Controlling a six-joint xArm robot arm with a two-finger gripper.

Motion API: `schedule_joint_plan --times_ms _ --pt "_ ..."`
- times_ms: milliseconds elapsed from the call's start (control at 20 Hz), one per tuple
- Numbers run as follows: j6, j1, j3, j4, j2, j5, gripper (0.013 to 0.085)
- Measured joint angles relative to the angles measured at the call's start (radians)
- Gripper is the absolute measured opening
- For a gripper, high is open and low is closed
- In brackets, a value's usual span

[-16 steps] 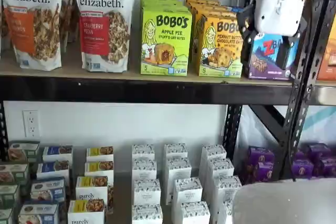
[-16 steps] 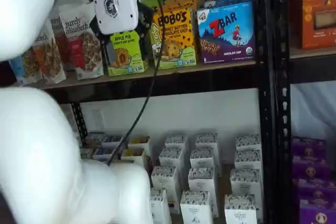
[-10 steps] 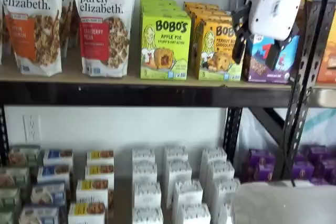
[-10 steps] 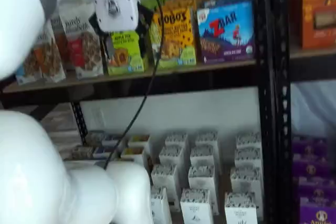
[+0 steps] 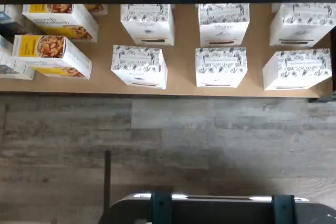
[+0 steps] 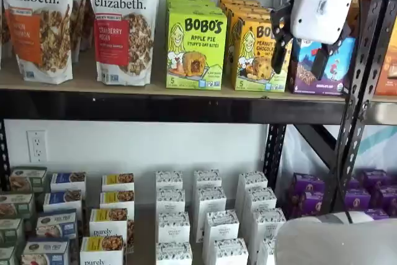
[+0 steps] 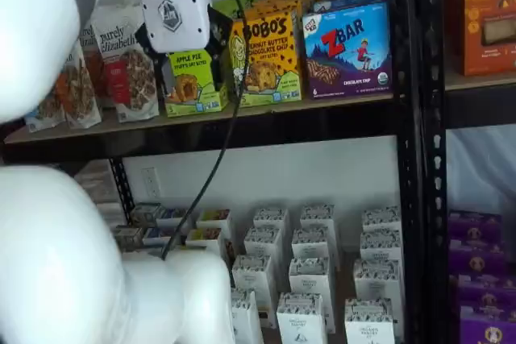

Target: Pick the green box on the top shelf, the fourth from the left

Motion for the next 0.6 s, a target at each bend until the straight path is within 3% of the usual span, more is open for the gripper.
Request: schedule_joint_plan --times_ms 600 --pt "0.127 0.147 0.011 -0.062 0.035 -0.113 0.0850"
